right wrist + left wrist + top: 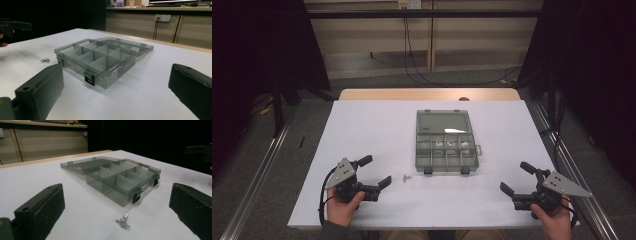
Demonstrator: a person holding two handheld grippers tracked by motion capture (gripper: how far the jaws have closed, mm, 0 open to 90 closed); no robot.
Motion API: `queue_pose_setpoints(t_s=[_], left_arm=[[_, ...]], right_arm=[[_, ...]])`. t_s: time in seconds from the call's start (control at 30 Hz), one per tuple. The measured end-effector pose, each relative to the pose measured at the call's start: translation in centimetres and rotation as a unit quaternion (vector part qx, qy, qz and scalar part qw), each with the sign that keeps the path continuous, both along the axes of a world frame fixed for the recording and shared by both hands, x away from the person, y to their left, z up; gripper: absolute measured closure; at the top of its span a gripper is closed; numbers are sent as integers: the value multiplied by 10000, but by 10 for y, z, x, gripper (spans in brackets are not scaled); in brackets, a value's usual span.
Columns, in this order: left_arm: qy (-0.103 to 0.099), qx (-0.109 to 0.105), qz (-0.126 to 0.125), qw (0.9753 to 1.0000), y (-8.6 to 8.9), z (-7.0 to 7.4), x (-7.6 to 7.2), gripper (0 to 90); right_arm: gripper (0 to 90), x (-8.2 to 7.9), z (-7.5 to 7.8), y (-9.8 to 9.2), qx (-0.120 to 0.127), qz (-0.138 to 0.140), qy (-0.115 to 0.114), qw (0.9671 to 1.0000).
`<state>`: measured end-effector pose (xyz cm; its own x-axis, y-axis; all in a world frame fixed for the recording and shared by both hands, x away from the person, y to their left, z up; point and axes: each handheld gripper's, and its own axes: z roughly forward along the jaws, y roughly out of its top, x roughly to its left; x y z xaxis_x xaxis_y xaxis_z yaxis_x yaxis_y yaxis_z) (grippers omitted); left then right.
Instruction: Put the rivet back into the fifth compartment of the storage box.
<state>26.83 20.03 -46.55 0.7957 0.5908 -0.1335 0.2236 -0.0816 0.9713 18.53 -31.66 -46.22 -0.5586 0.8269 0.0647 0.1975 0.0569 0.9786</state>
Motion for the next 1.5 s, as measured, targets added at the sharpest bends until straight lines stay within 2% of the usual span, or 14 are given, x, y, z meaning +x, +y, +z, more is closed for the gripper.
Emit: queue_pose_setpoints(t_s=[0.17,0.4,0.6,0.67,0.87,0.93,1.03,1.1,1.23,1.27,1.3,1.37,1.43,1.5], left_arm=[[87,167,4,9998,-8,-4,5,1],[160,81,71,9998,-17,-2,9,1],[402,57,198,9990,-32,-4,16,1],[455,242,167,9985,-38,-7,19,1],[622,358,178,9973,-43,-10,22,23],[575,493,193,9969,-43,-10,22,35],[614,531,222,9965,-42,-9,21,58],[713,606,225,9954,-43,-9,21,69],[747,772,205,9940,-45,-10,21,120],[770,801,179,9936,-45,-10,21,179],[809,907,167,9924,-46,-10,20,202],[857,936,138,9918,-47,-10,20,262],[907,1175,54,9889,-50,-10,19,331],[995,1307,47,9864,-53,-10,19,415]], right_arm=[[0,0,0,0,-10,4,7,10000],[0,0,-1,0,-16,-3,17,10000],[0,0,-1,0,-22,-12,13,10000],[0,0,0,-1,-5,-10,16,10000],[0,0,-1,-1,-31,18,25,10000],[0,0,-1,-1,-33,19,23,10000],[1,0,0,-1,-32,23,2,10000],[1,0,-1,-1,-35,24,14,10000],[3,0,-1,-1,-47,18,18,10000],[4,0,0,-1,-44,18,11,10000],[4,0,0,-1,-50,19,-1,10000],[5,0,0,-1,-53,15,16,10000],[6,0,-1,-1,-59,21,27,10000],[6,0,-1,-1,-58,24,22,10000]])
